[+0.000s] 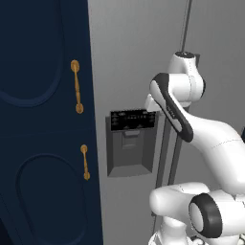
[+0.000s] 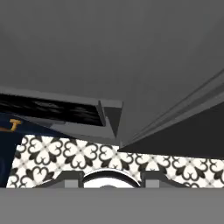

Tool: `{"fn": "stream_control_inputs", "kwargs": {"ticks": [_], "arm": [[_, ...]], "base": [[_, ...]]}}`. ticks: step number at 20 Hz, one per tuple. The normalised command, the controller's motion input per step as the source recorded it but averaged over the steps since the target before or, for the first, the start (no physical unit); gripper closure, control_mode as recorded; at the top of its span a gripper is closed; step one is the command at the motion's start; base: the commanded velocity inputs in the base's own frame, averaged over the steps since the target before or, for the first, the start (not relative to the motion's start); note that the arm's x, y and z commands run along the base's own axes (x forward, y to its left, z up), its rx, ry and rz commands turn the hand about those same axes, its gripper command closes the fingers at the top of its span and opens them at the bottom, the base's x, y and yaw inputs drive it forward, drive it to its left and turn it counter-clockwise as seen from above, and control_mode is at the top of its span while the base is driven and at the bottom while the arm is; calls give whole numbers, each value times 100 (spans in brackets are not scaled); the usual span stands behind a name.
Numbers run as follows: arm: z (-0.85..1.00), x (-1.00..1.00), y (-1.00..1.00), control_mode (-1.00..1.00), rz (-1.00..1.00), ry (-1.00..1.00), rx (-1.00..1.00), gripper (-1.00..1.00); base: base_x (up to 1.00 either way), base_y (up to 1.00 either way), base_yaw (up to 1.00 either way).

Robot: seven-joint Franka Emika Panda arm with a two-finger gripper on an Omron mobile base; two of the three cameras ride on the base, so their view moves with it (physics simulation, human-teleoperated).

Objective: Grab a lemon wedge from the fridge and one ice cube from the ice bowl, and put them in the glass of lemonade.

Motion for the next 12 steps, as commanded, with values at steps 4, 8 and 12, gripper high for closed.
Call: {"fn": "stream_control_inputs", "kwargs": {"ticks": [4,8,12], "arm": [[-1,-62,-6,-100,0,-3,2,-100],[-4,-100,-4,-100,0,-3,1,-100],[-9,-94,0,-100,0,0,0,-100]], "base": [[0,0,0],[0,0,0],[0,0,0]]}}
